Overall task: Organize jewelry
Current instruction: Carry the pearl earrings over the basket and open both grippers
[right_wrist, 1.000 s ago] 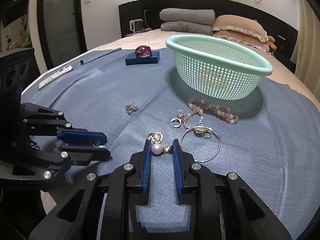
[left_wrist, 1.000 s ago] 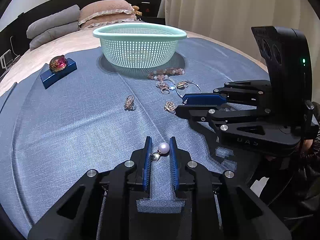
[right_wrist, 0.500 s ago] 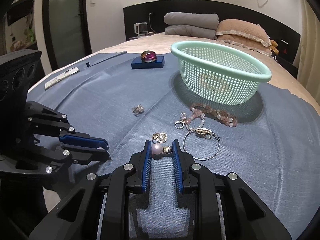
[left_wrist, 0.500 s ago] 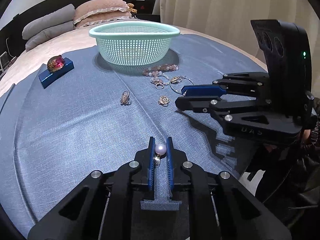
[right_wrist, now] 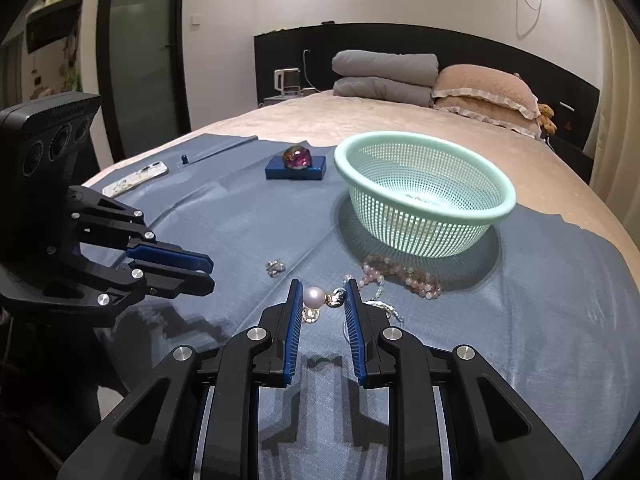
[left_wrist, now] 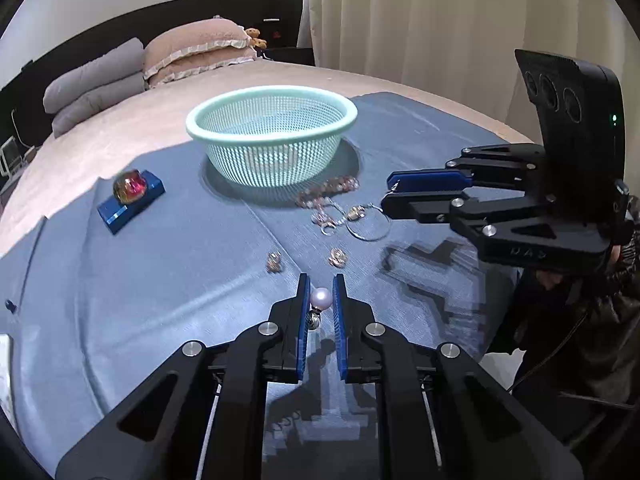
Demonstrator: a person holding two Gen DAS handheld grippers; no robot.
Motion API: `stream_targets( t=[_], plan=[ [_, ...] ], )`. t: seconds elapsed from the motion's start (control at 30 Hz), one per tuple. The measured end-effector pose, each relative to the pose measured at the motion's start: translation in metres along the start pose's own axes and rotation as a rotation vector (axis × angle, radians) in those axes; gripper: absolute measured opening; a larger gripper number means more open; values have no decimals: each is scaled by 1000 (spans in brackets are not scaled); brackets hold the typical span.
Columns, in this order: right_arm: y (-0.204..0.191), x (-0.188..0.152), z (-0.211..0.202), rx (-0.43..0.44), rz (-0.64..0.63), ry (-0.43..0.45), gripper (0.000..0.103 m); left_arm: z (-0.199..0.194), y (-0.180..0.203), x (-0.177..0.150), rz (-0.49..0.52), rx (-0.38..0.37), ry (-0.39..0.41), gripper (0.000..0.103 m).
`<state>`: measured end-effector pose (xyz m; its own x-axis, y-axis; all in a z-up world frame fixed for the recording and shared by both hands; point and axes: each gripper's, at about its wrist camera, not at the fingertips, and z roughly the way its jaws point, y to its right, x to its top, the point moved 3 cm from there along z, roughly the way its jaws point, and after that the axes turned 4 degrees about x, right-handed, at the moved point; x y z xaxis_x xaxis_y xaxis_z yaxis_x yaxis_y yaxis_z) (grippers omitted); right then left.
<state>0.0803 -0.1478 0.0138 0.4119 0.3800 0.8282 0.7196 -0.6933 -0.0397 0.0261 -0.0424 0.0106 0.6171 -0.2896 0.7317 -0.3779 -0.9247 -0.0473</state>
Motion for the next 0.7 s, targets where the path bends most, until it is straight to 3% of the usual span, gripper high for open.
stream_targets(
  t=[0.37, 0.7],
  plan=[
    [33, 46, -15, -54, -9, 73, 20, -7, -17, 46, 75, 26, 17, 12],
    [73, 91, 6, -71, 2, 93, 20, 18, -37, 97, 64, 23, 19, 12]
  ],
)
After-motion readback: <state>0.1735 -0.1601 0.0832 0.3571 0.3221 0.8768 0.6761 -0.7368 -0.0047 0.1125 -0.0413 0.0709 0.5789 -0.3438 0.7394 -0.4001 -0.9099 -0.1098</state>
